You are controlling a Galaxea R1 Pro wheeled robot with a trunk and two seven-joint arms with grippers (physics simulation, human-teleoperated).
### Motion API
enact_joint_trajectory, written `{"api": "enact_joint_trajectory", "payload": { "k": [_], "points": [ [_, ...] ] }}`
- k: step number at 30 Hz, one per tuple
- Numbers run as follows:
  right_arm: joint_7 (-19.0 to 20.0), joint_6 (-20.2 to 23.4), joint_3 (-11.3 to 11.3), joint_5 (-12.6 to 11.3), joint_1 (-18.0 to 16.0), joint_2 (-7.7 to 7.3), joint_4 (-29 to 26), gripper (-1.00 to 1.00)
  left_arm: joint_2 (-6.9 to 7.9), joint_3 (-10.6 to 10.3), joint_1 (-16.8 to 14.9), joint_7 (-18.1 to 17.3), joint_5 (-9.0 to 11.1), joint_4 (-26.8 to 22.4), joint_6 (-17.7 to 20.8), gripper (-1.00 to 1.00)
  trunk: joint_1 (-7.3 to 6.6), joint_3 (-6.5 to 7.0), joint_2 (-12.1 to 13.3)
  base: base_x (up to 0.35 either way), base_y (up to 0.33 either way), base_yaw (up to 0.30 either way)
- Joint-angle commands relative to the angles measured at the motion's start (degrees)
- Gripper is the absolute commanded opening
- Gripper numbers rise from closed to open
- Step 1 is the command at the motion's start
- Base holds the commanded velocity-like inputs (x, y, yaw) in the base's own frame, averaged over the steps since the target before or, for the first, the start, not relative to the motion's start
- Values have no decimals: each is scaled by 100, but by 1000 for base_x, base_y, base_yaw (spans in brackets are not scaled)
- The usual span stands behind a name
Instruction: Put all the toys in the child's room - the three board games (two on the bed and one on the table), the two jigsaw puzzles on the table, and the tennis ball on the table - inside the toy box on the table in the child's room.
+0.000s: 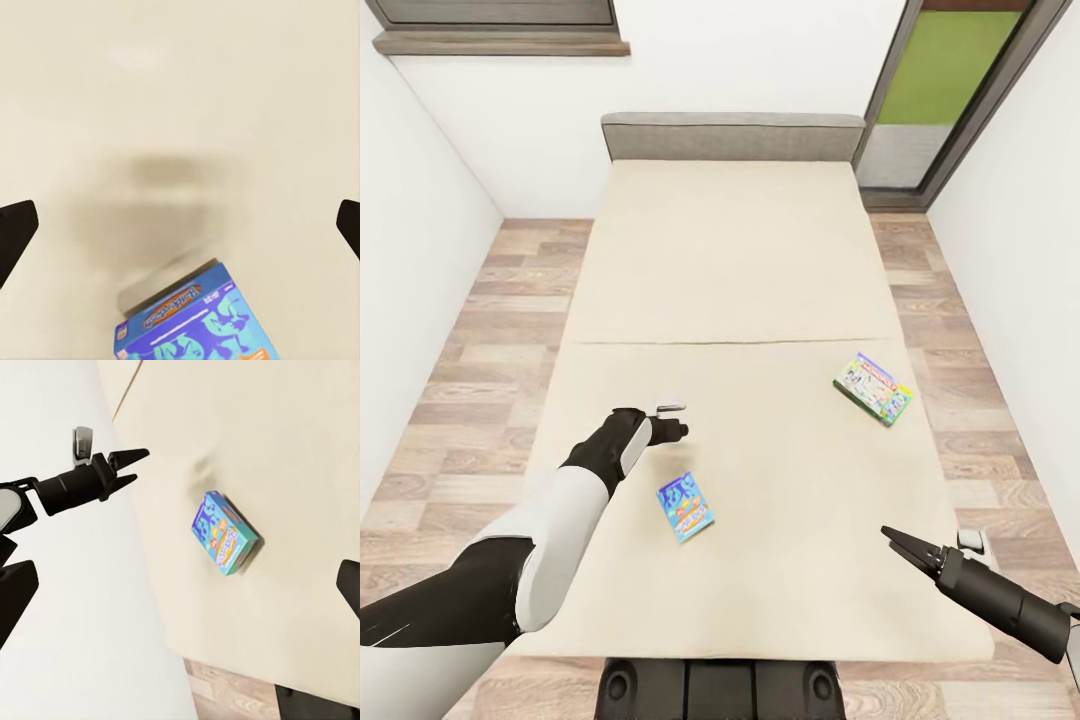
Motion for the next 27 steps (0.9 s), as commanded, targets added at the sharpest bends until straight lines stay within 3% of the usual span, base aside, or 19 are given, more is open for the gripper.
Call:
{"api": "enact_joint_trajectory", "payload": {
  "k": [1,27],
  "points": [
    [33,19,-6,21,-3,-1,-1,100,-7,41,-2,24,11,-9,36,100,3,-16,-9,0,0,0],
    [33,19,2,29,-3,-1,-4,100,-7,16,-2,68,3,-74,-34,100,3,-260,-9,0,0,0]
  ]
}}
